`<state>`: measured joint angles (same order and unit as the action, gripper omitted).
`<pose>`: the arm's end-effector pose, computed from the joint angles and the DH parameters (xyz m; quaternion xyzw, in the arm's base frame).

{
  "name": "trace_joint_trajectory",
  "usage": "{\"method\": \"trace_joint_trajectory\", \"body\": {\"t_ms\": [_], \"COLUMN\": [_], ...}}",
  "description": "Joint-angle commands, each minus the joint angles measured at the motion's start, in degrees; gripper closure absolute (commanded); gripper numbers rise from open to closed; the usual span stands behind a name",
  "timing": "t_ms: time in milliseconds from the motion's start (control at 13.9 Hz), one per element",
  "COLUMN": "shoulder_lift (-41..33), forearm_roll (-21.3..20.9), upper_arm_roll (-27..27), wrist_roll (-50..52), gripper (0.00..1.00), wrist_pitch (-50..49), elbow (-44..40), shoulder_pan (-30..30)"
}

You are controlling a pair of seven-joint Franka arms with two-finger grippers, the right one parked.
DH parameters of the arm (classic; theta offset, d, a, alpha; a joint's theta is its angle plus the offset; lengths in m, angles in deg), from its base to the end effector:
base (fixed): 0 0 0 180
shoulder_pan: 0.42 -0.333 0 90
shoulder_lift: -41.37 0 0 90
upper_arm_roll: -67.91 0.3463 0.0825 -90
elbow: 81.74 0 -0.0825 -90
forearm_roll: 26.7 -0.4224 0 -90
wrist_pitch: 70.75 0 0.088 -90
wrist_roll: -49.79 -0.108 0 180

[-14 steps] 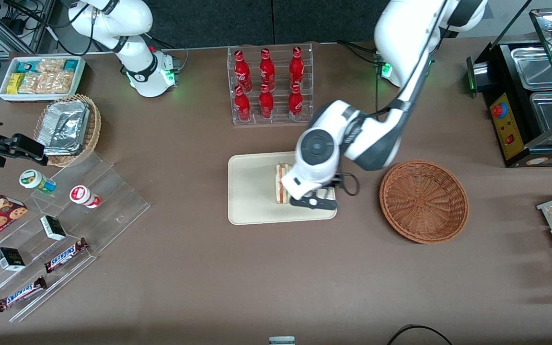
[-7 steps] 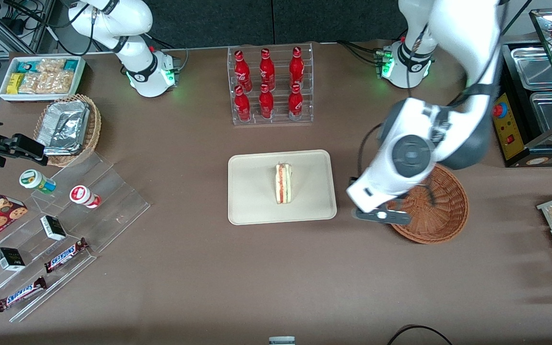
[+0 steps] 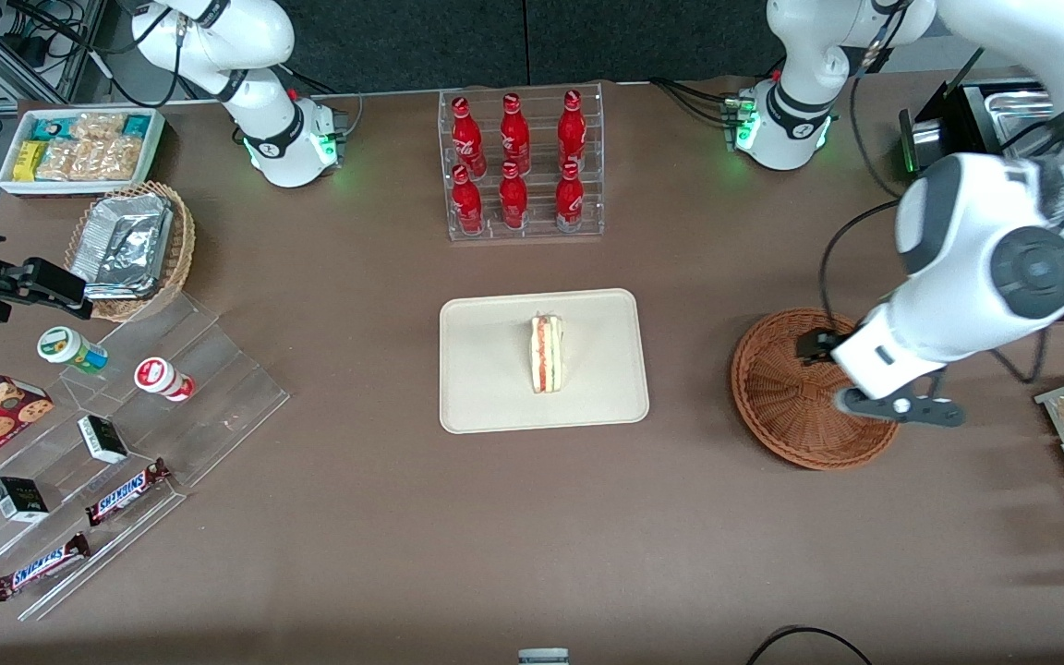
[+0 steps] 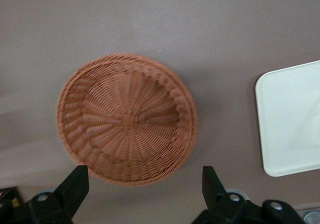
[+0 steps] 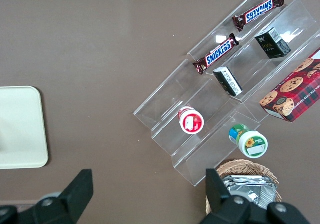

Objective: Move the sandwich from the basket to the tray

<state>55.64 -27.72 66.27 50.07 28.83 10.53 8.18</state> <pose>0.6579 -0.1155 0.4893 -0.9942 0.0884 0.0599 0.0107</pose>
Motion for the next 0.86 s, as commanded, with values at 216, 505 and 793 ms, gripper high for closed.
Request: {"method": "trace_joint_trajectory", "body": {"t_ms": [216,505,793], "shoulder_lift": [-10.82,-15.4,-16.46], "forearm_roll": [-0.03,-0.03,-0.03], "upper_arm_roll": [-1.6,-6.35,-6.89], "wrist_roll": [-0.54,-0.9,-1.52], "gripper": [0.0,0.0,0.0], "wrist_pitch": [-9.56,-14.31,-15.64], "elbow": [2.39,2.3,2.04], "shoulder_pan": [-5.32,-12.28,-13.08]}}
